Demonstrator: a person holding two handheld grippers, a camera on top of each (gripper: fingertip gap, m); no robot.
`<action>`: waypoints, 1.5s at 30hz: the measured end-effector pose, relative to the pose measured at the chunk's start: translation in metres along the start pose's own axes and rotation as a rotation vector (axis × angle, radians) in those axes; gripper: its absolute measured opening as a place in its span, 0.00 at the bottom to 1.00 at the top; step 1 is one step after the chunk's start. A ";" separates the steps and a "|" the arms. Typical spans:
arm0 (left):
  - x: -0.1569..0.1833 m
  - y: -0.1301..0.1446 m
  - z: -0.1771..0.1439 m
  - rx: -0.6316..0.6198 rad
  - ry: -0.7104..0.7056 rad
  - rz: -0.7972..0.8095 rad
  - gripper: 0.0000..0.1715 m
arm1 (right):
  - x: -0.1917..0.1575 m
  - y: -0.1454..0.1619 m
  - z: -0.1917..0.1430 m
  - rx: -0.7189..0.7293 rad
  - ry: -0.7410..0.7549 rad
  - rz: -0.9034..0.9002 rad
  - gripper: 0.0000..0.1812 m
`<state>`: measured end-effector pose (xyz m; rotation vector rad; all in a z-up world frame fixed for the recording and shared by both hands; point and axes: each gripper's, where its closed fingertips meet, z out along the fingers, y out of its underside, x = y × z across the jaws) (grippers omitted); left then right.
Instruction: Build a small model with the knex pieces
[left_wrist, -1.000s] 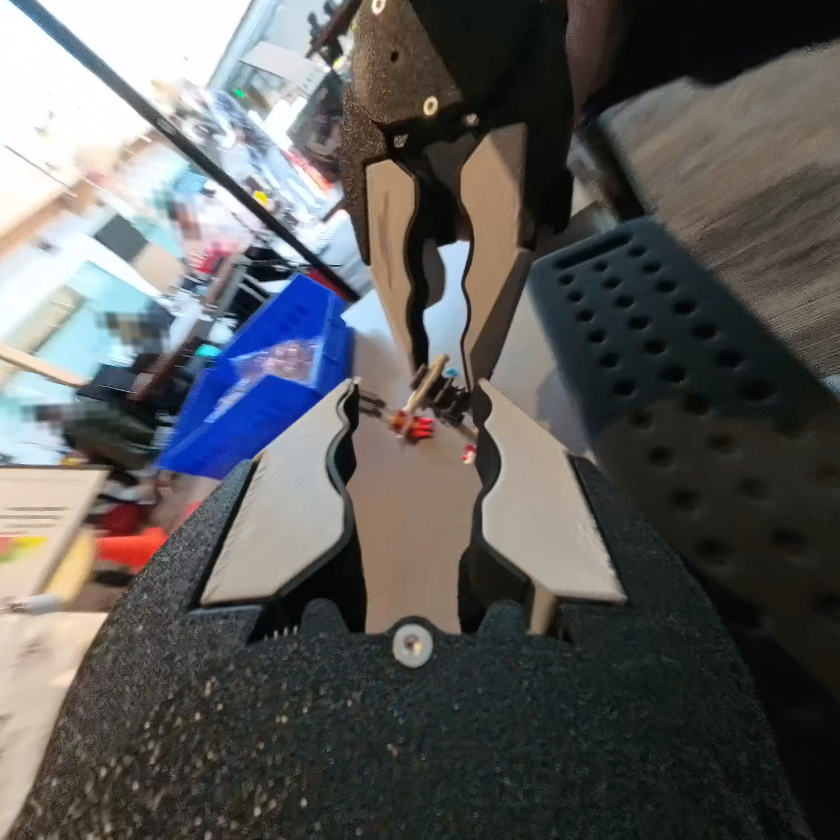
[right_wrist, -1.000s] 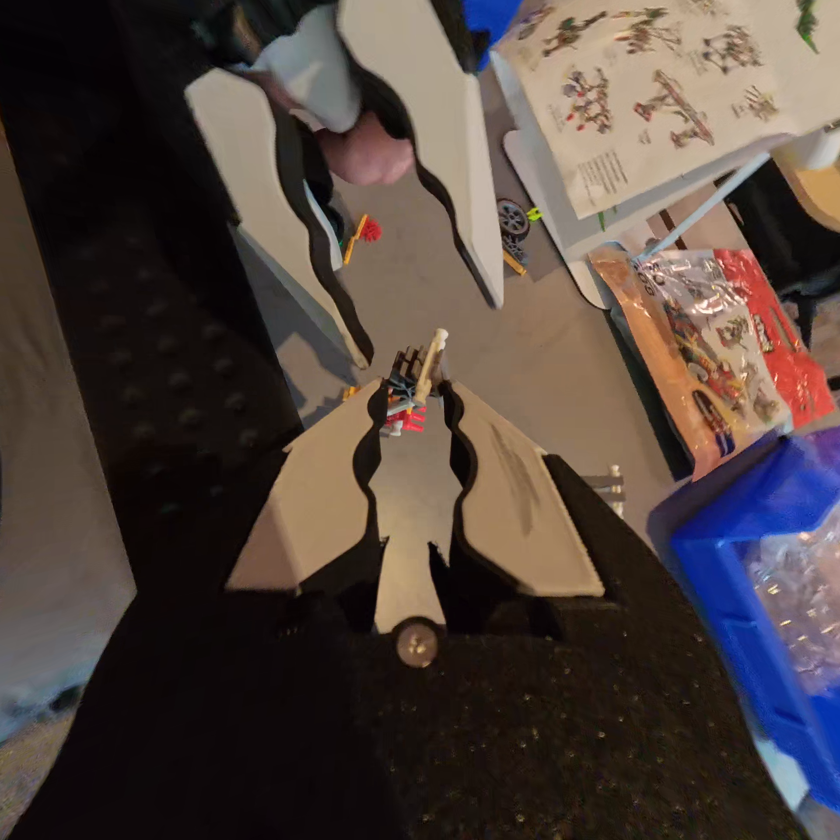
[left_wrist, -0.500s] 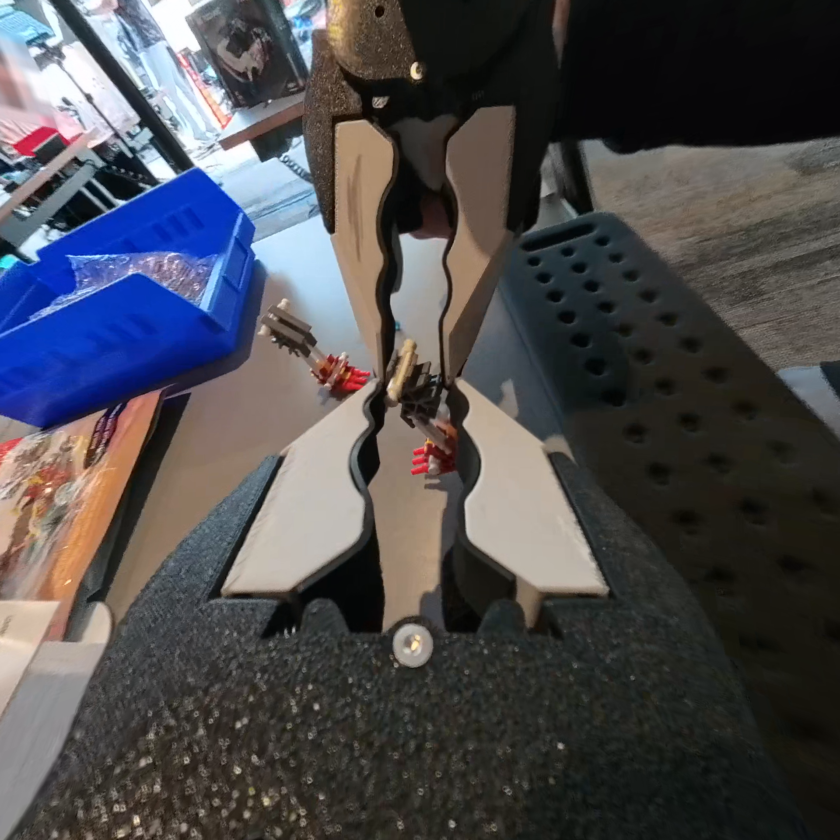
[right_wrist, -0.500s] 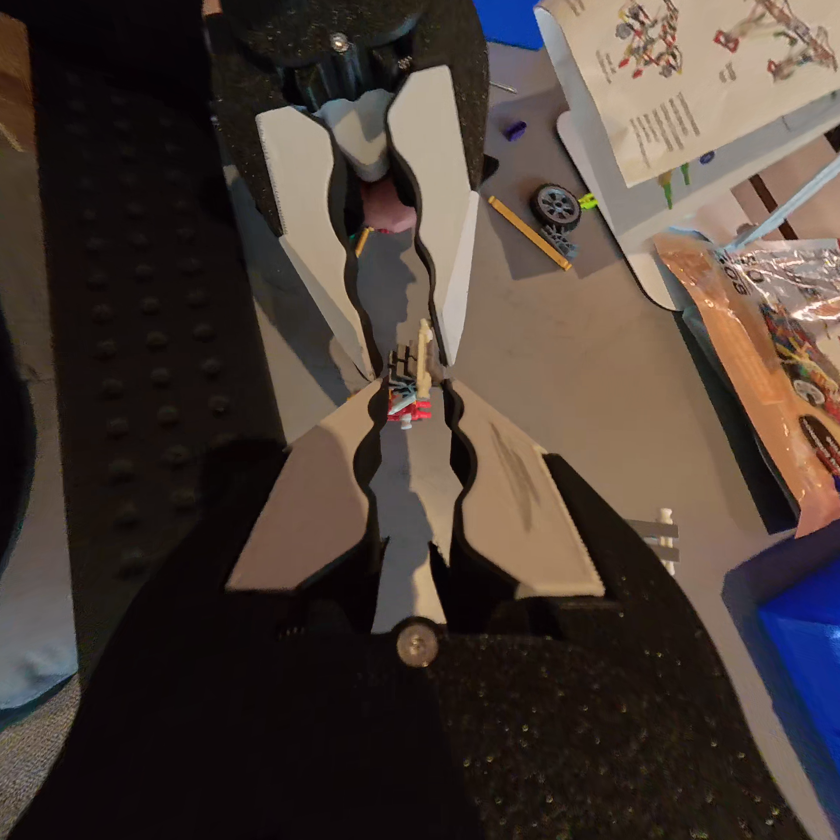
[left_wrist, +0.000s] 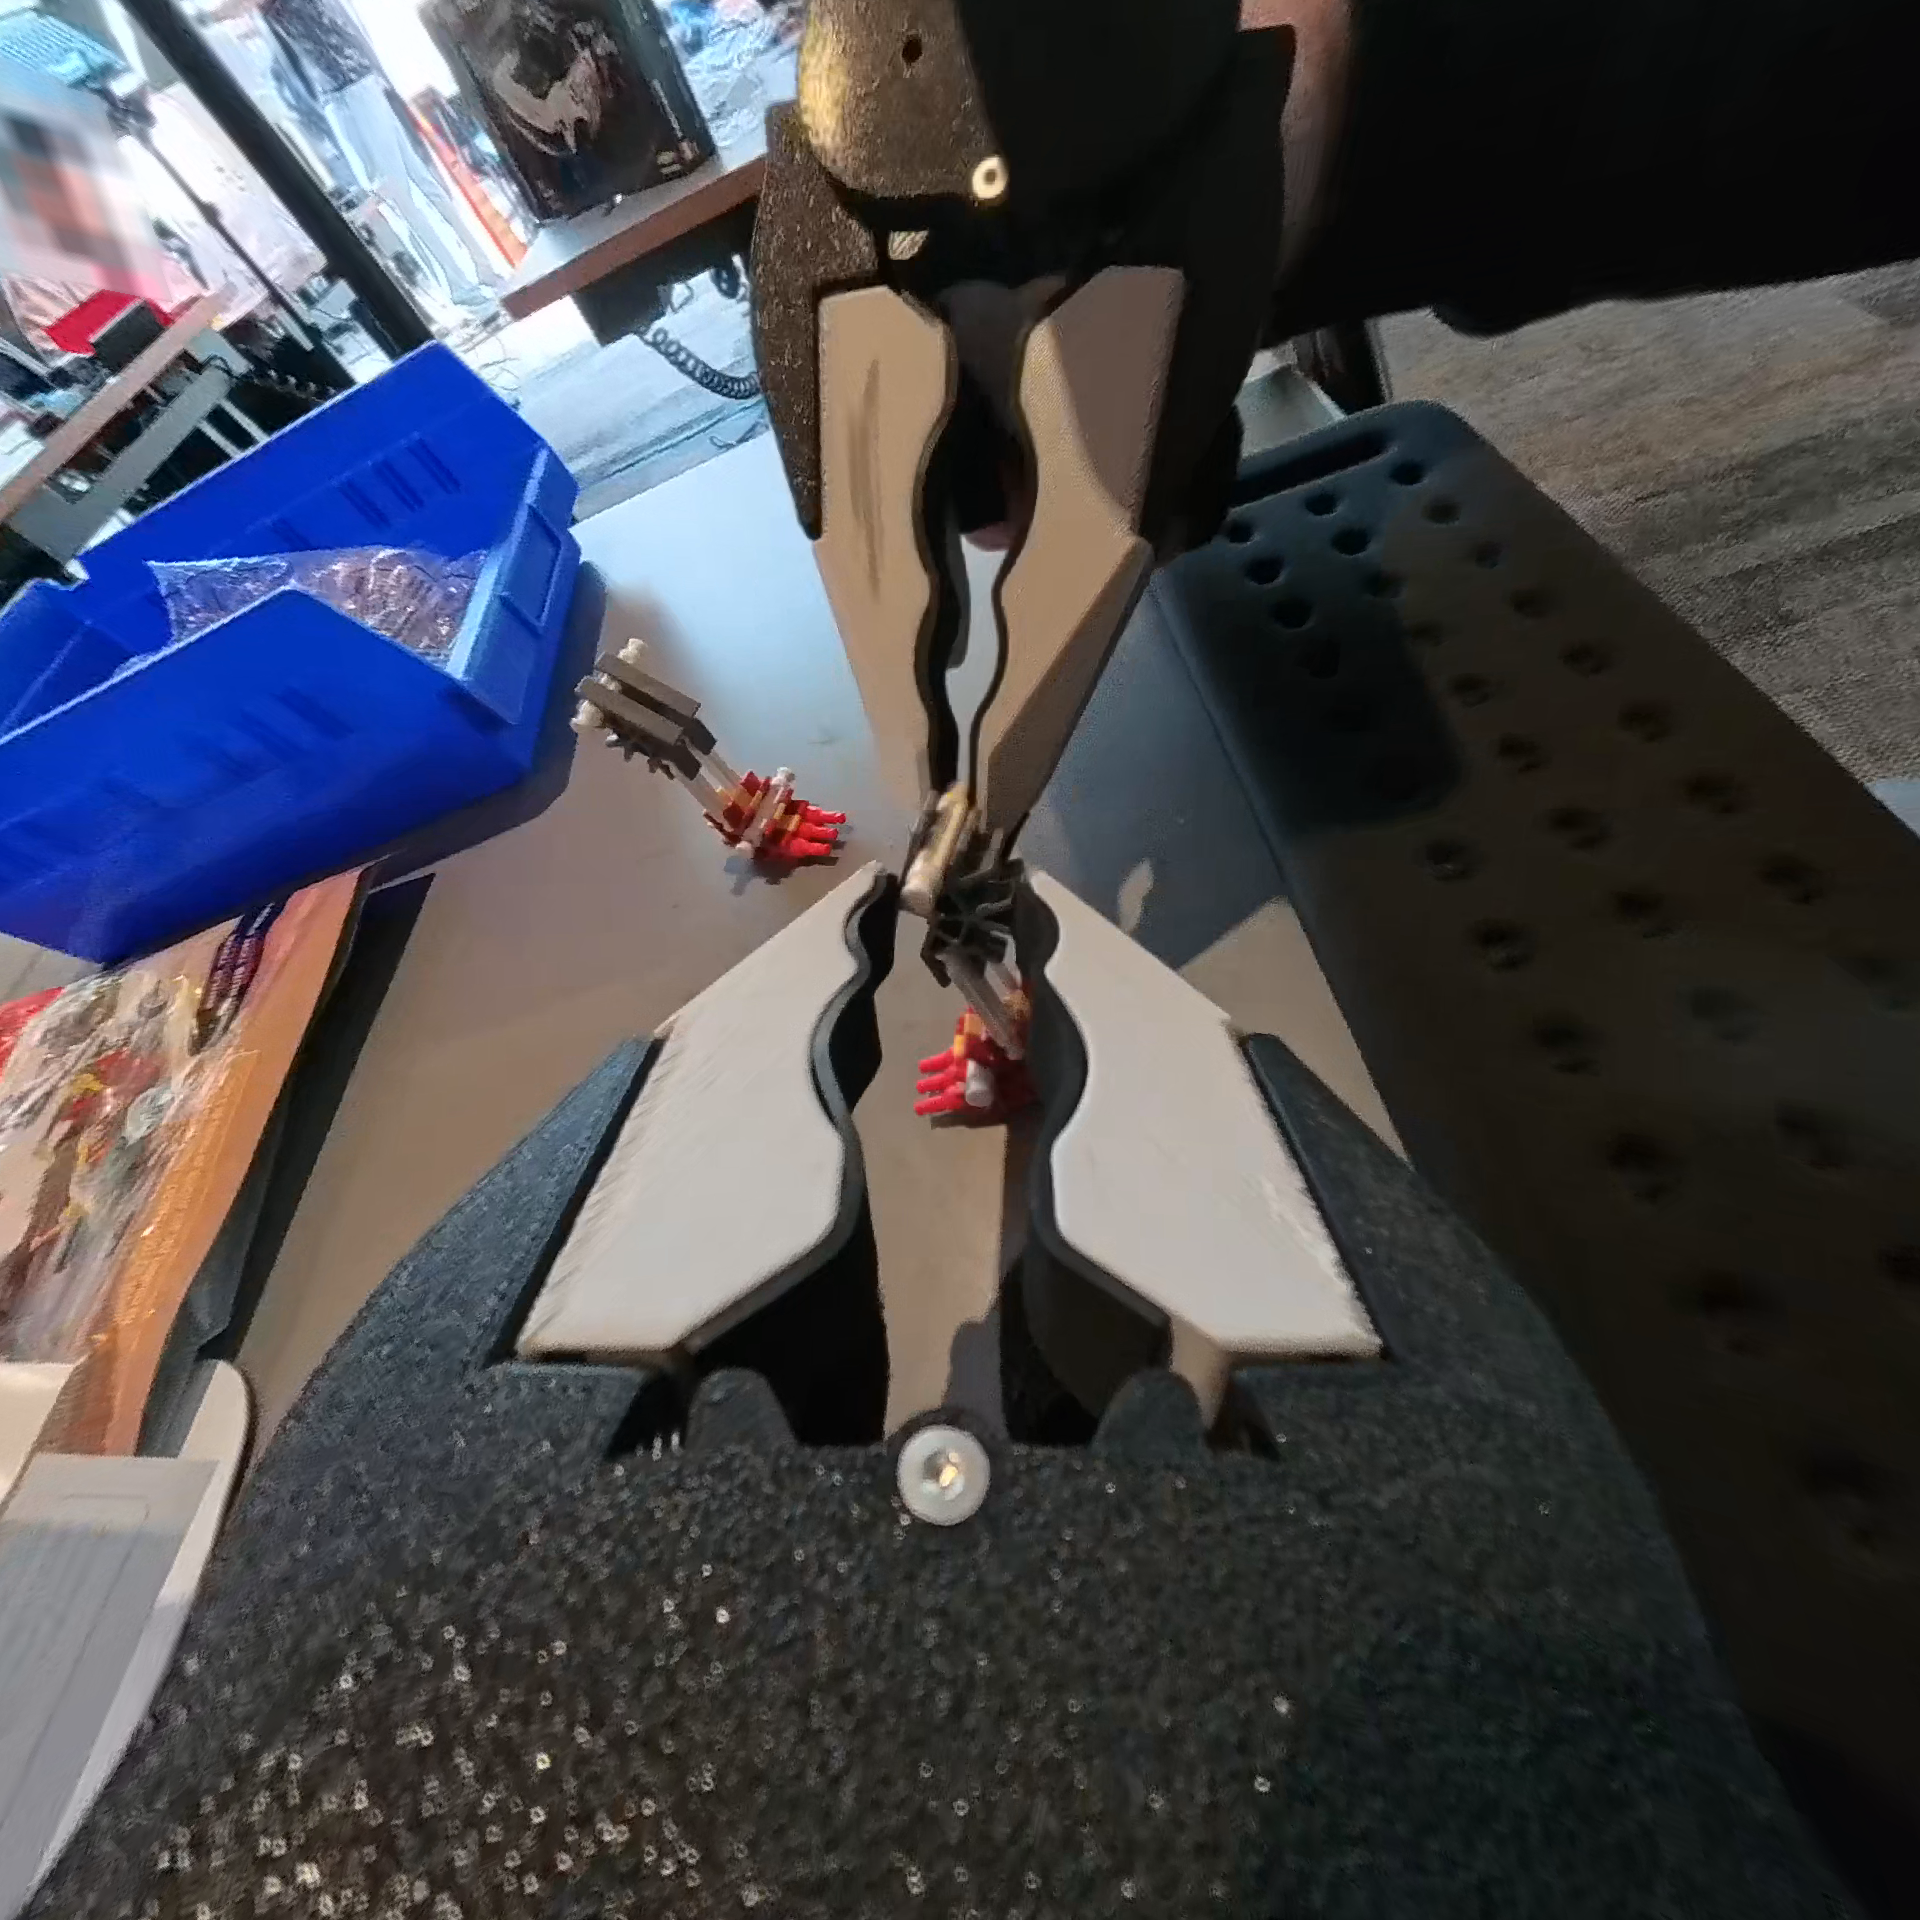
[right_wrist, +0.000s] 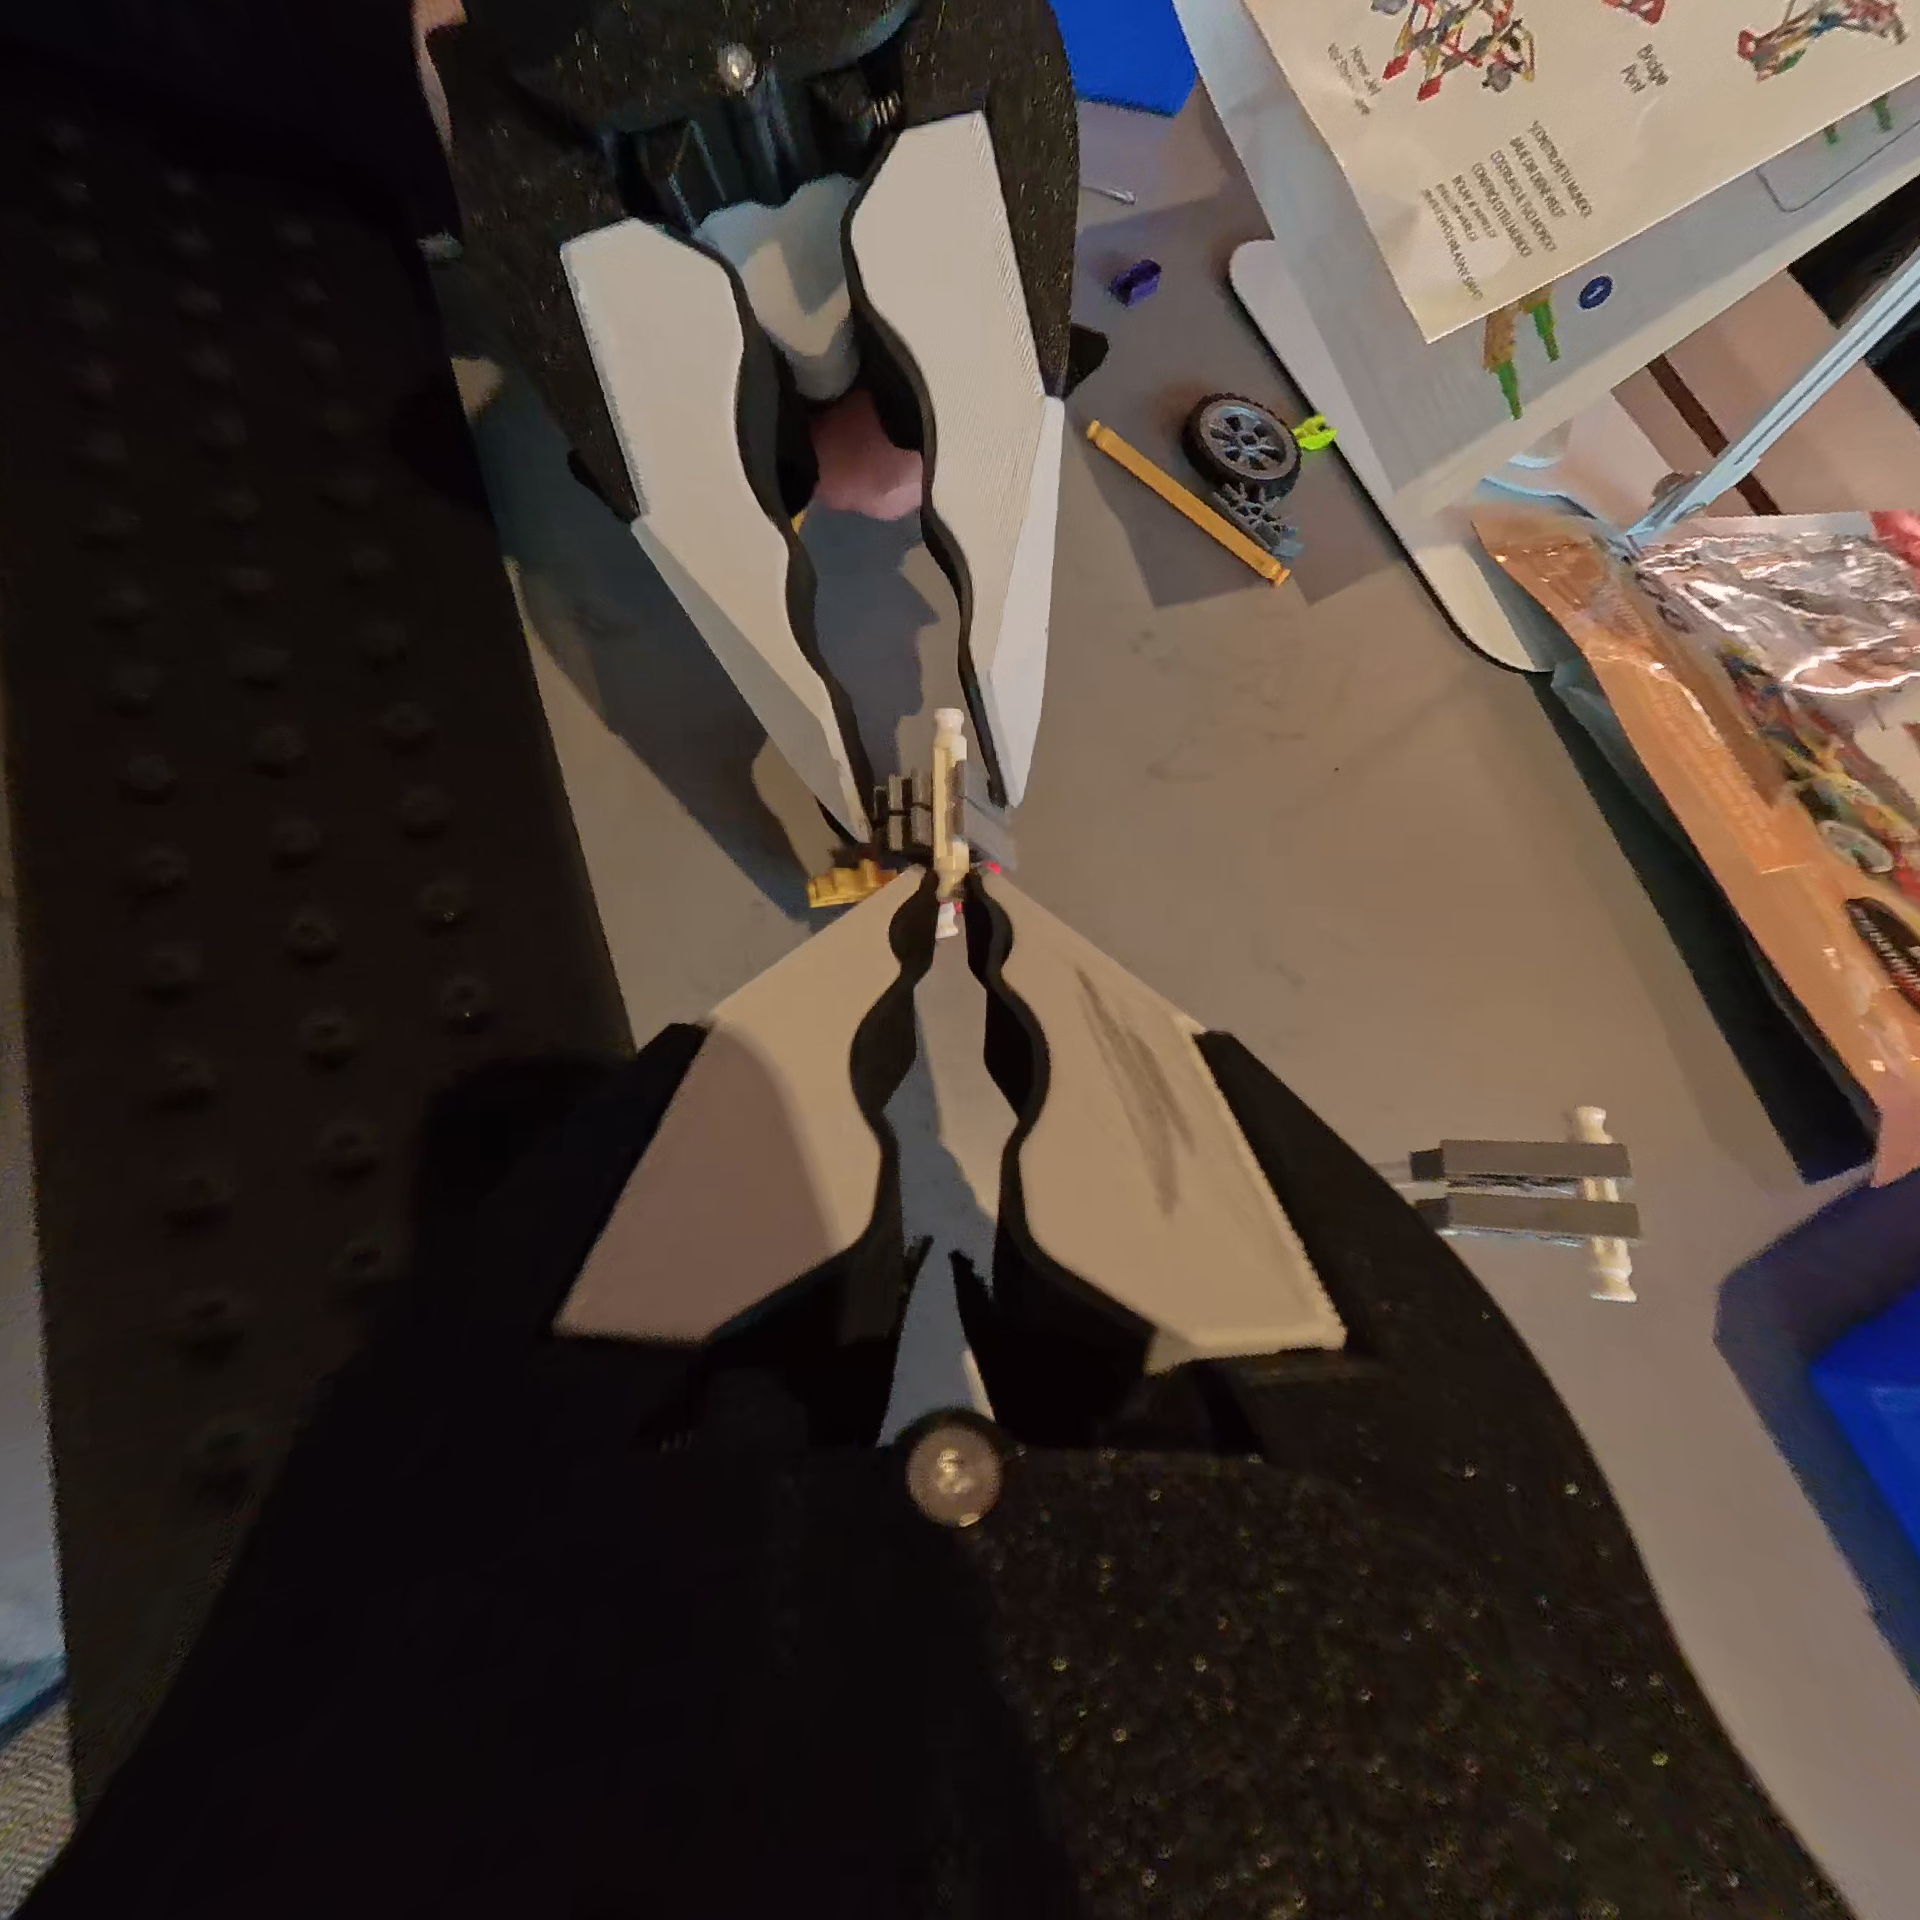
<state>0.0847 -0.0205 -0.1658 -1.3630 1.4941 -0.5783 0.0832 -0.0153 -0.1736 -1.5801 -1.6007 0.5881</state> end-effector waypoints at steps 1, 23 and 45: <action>0.001 -0.001 0.000 0.006 0.006 -0.006 0.12 | -0.001 0.000 0.000 0.013 -0.007 0.010 0.02; 0.002 -0.001 0.000 0.033 0.001 0.059 0.12 | -0.002 -0.014 -0.002 0.081 -0.023 0.047 0.11; 0.007 -0.003 -0.001 0.036 -0.009 0.103 0.12 | -0.009 -0.010 -0.008 0.159 -0.033 0.086 0.10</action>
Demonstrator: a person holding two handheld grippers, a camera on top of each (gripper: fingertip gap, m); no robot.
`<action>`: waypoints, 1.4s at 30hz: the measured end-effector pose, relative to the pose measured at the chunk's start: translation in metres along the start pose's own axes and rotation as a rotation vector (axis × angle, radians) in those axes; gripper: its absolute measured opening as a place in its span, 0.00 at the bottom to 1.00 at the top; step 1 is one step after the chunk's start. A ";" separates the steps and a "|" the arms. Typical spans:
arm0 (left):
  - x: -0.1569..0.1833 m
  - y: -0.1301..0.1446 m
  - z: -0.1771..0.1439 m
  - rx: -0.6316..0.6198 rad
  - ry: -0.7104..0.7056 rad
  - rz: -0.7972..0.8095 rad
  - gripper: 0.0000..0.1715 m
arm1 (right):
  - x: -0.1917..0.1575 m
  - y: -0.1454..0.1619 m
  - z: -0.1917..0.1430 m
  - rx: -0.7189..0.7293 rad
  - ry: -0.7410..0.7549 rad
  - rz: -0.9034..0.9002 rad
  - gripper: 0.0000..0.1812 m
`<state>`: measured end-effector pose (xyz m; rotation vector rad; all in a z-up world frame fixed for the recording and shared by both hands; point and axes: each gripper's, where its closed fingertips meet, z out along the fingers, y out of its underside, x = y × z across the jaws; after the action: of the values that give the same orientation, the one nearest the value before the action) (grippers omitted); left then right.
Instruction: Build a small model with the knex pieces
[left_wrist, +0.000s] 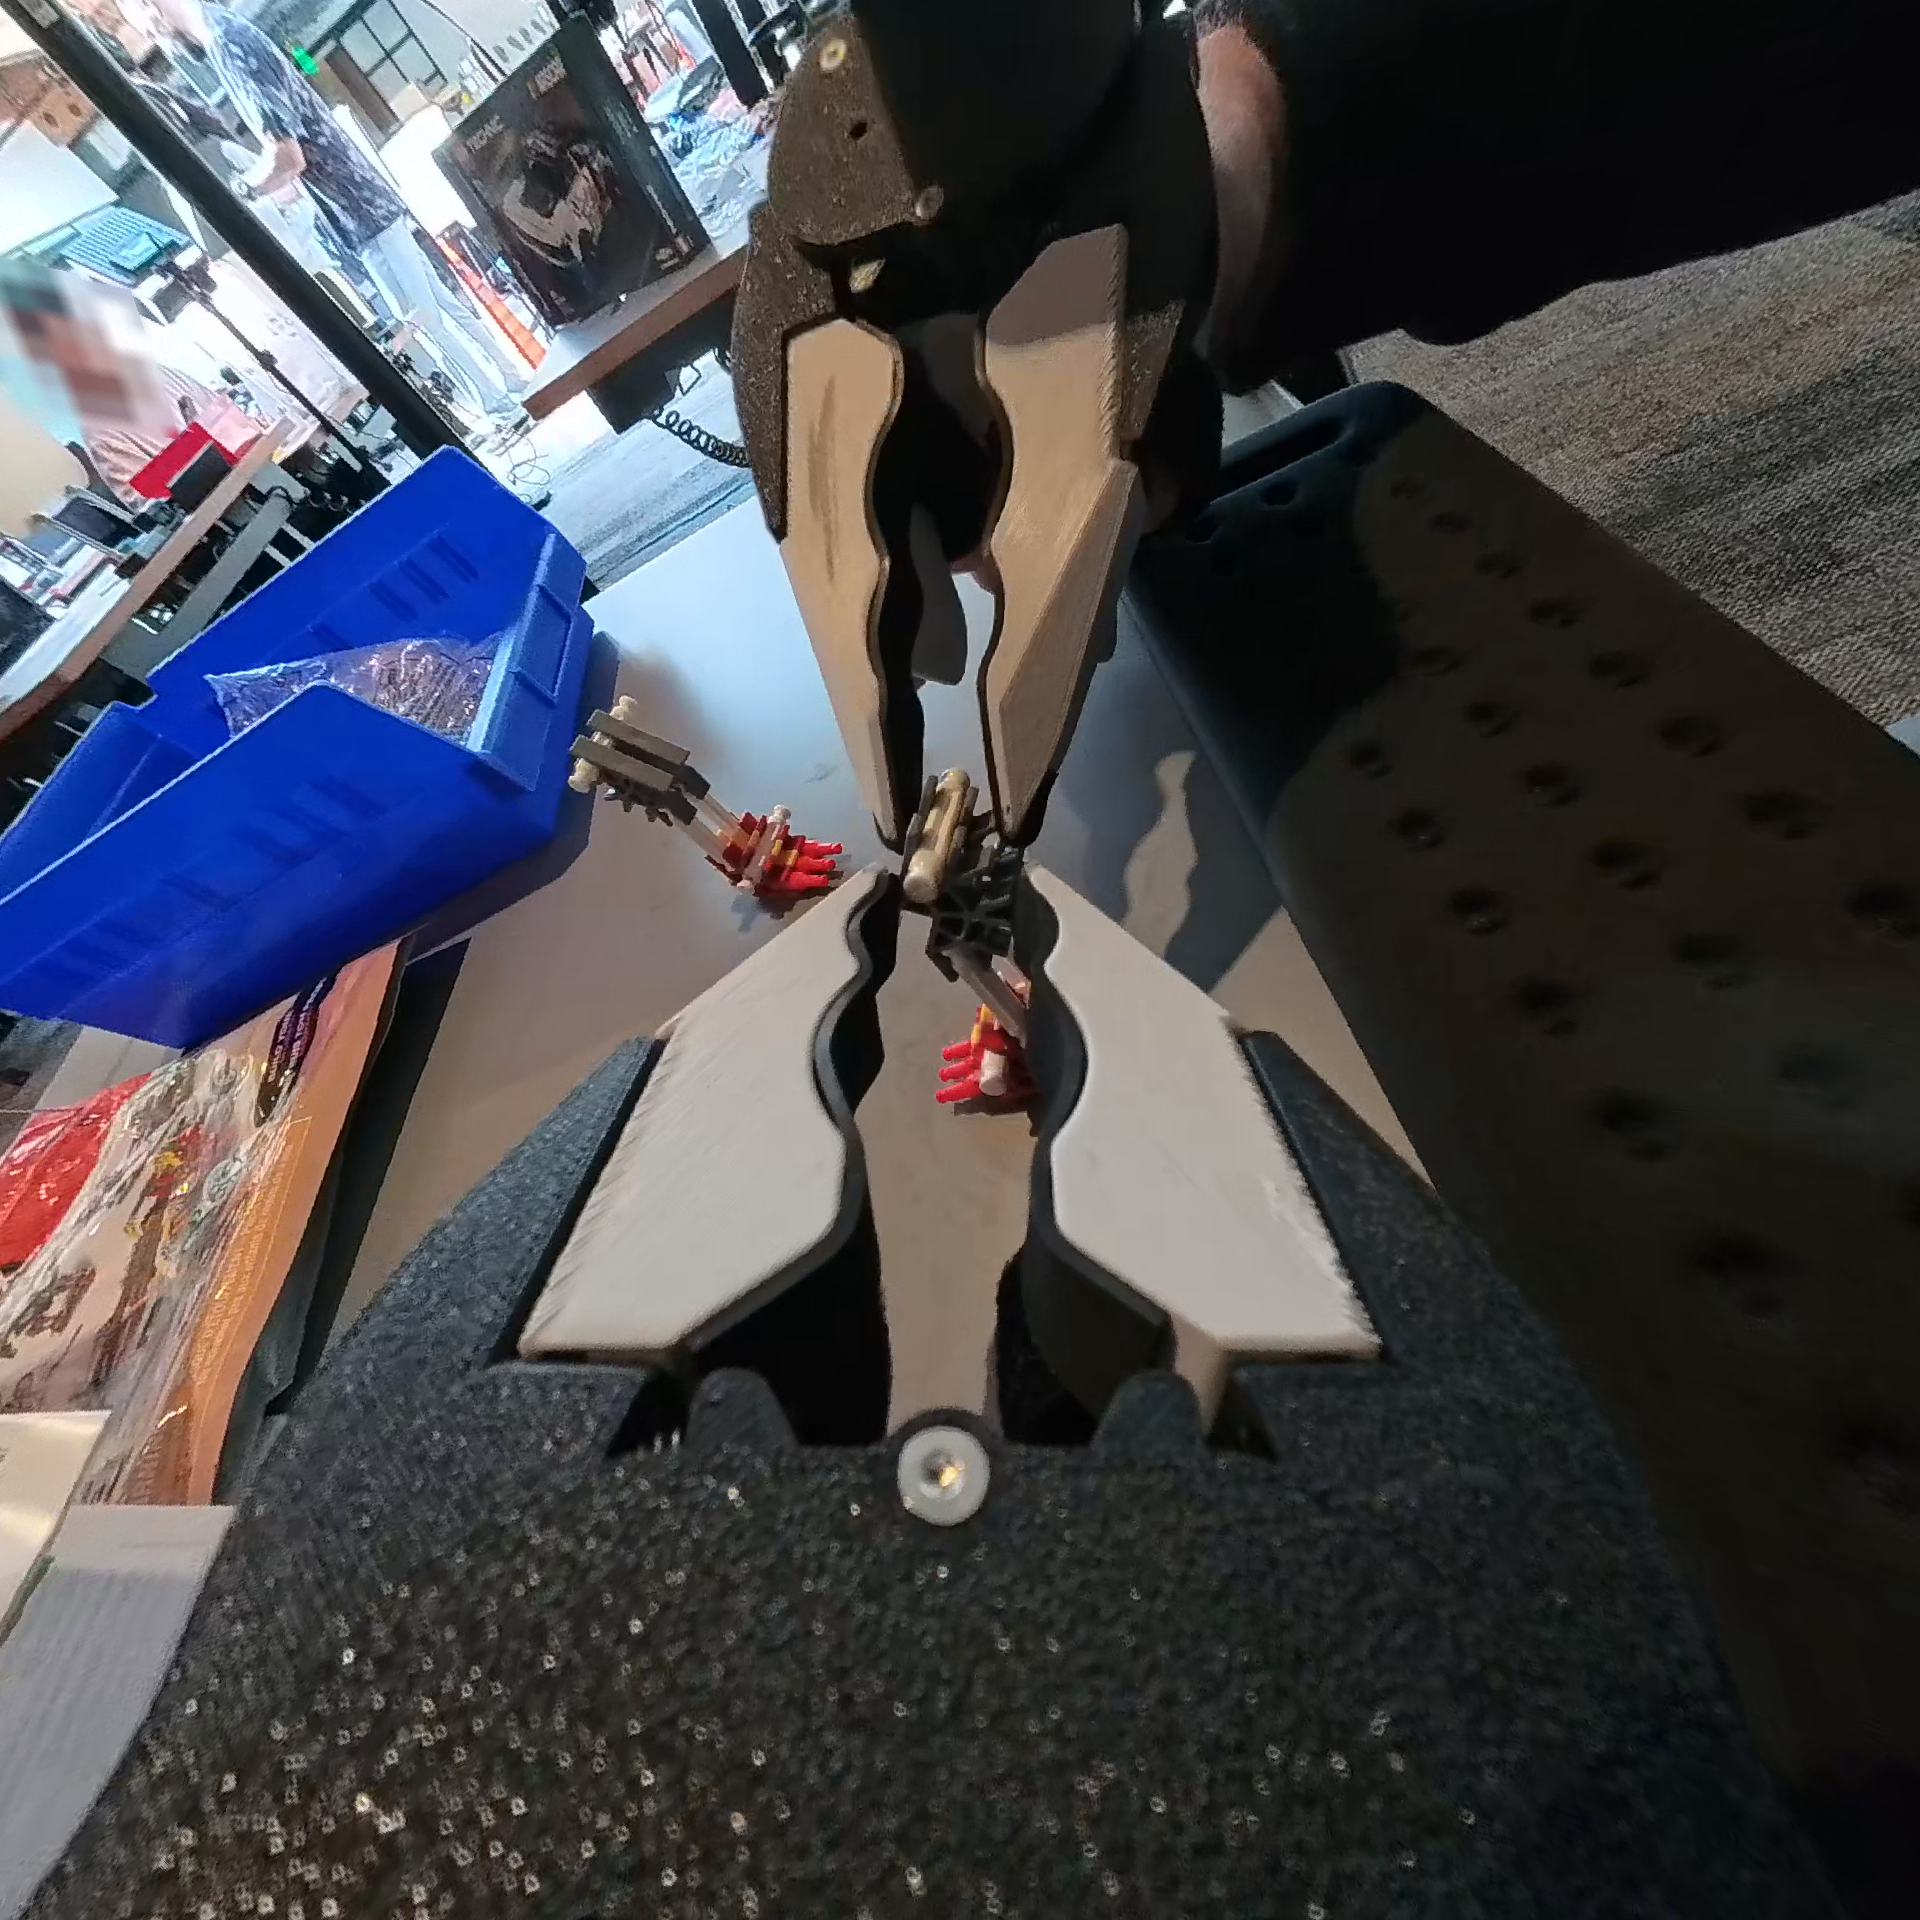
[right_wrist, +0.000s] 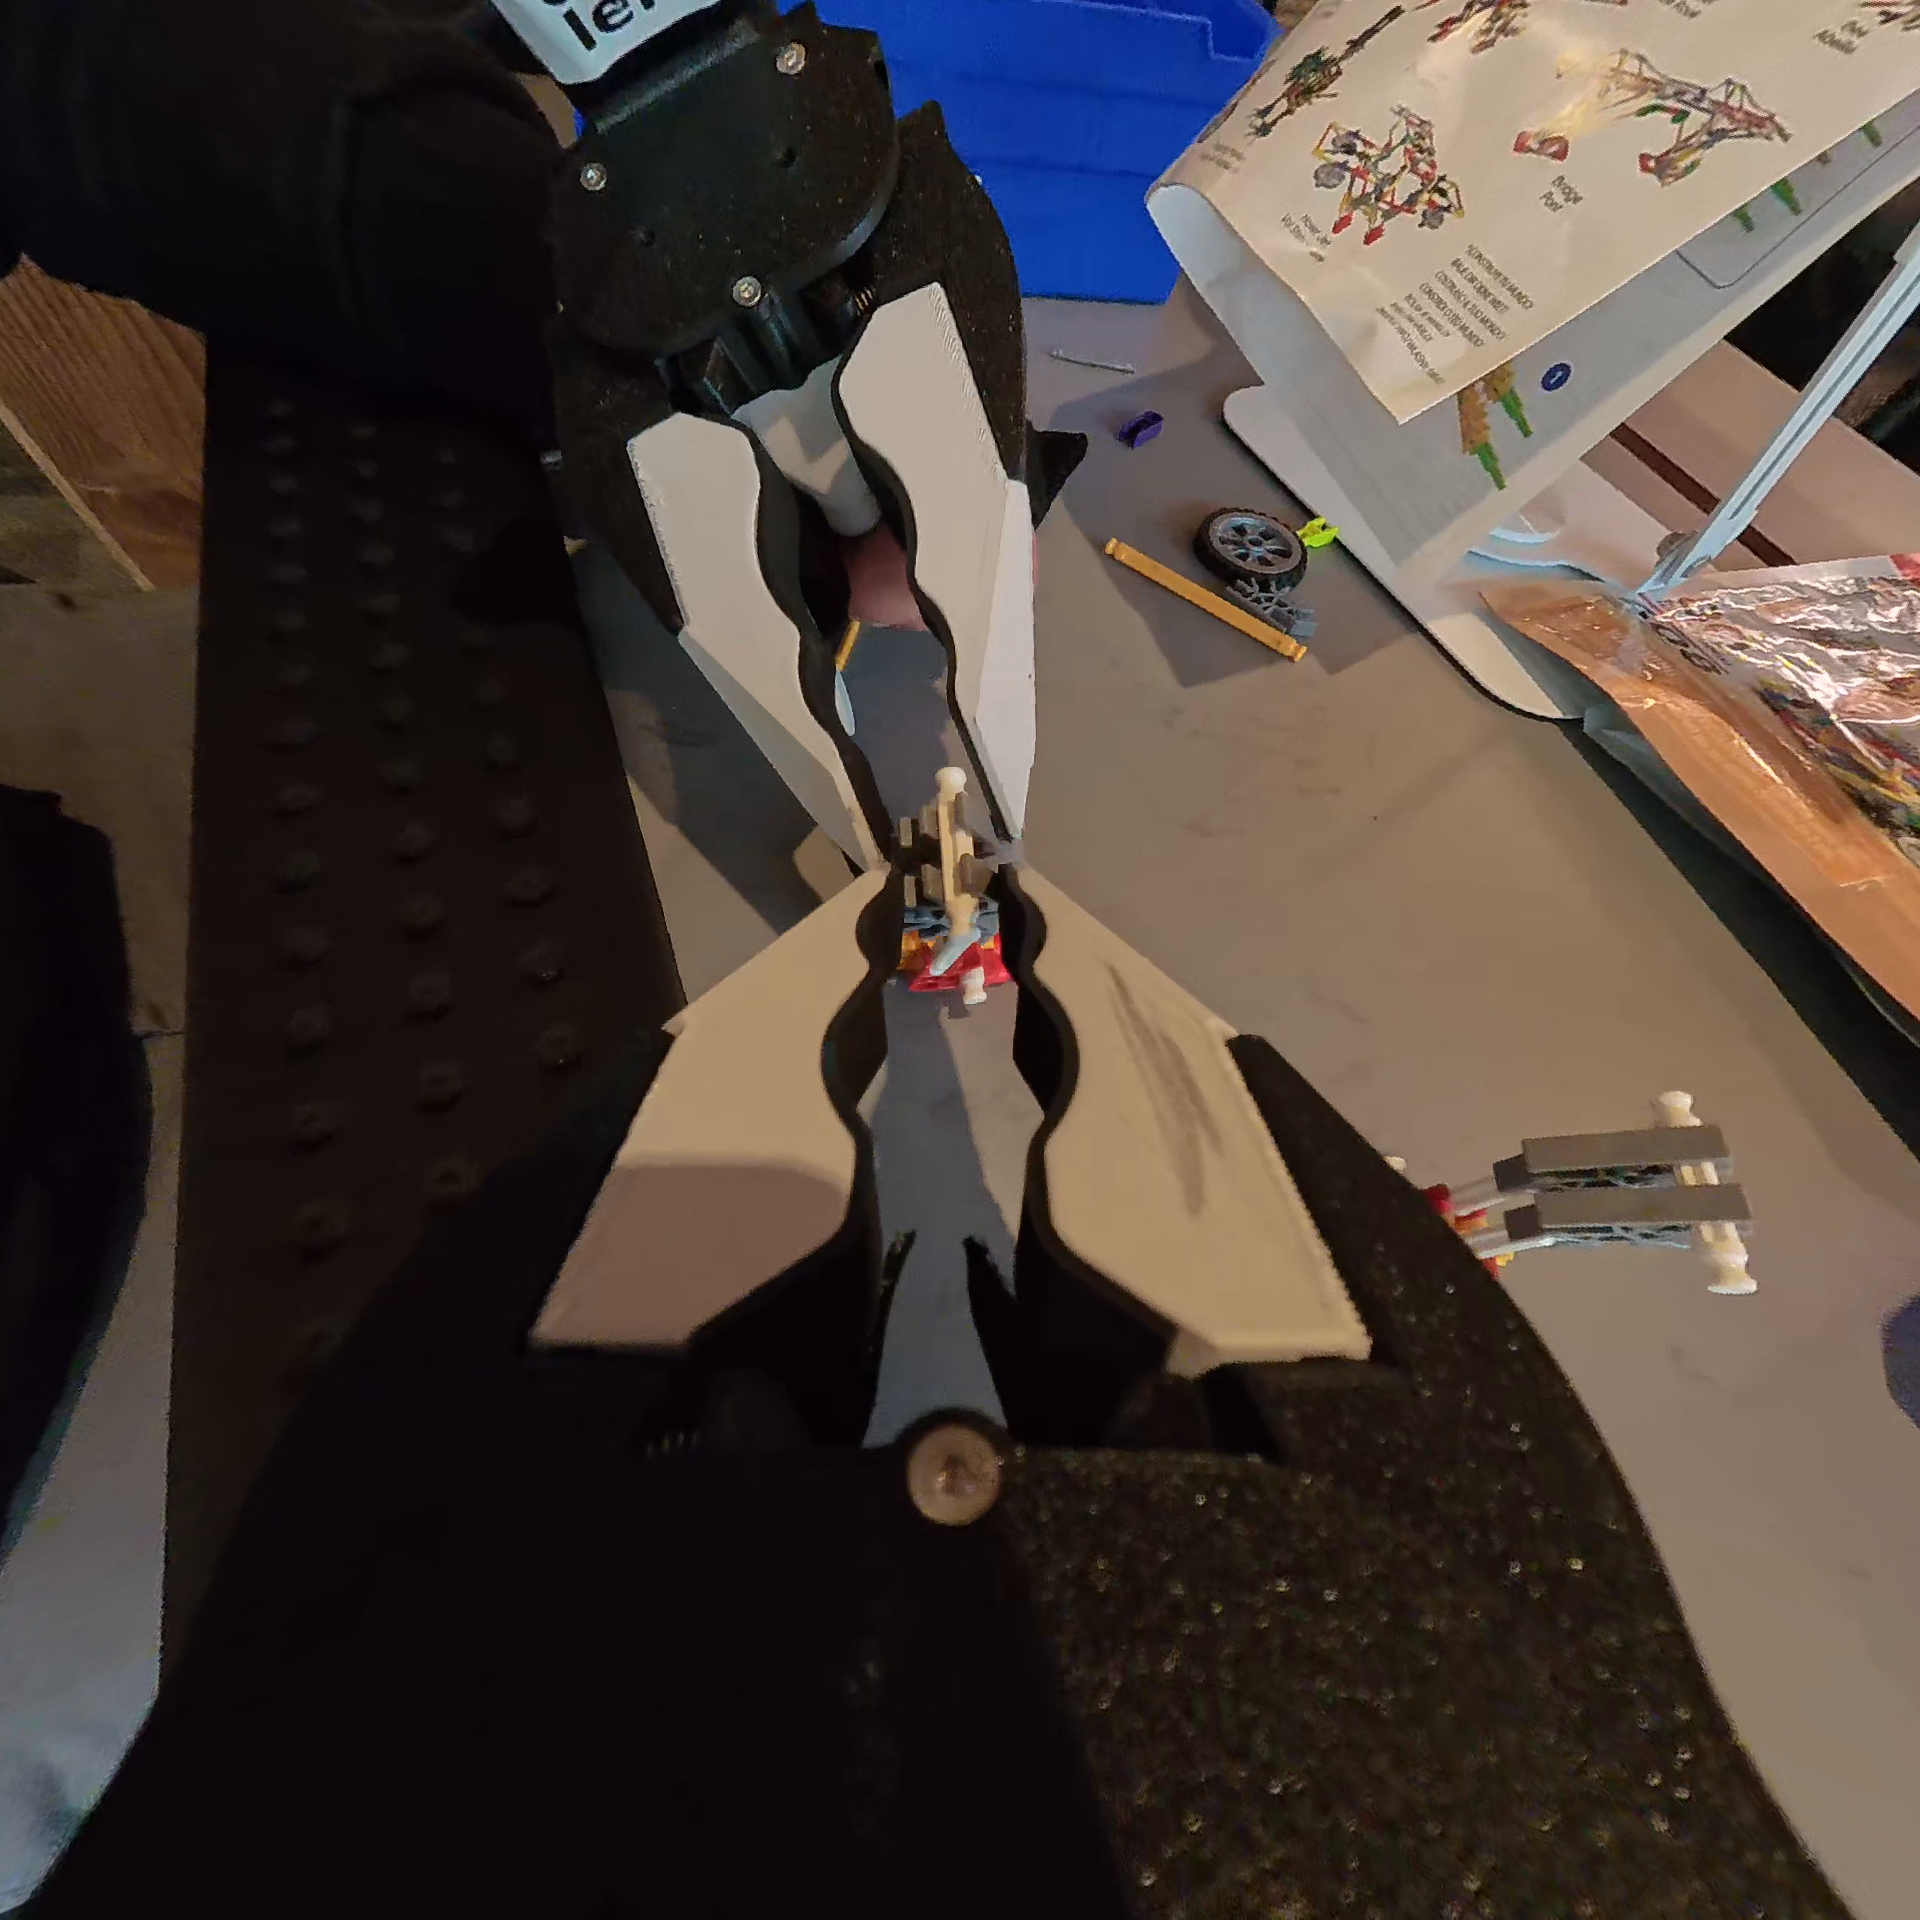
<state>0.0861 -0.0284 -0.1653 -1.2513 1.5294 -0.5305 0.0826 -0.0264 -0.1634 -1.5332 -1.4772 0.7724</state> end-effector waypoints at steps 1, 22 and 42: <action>0.000 0.000 0.000 0.003 0.001 -0.004 0.12 | 0.000 0.000 0.000 0.001 0.003 -0.006 0.10; -0.001 0.010 0.001 -0.011 0.042 -0.065 0.24 | 0.006 -0.005 0.003 -0.012 0.021 0.018 0.15; -0.009 0.035 0.015 -0.174 -0.021 -0.020 0.14 | 0.013 0.033 -0.049 -0.144 0.248 0.125 0.19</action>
<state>0.0834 -0.0037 -0.1954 -1.4022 1.5726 -0.4021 0.1427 -0.0194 -0.1694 -1.7748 -1.2853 0.5323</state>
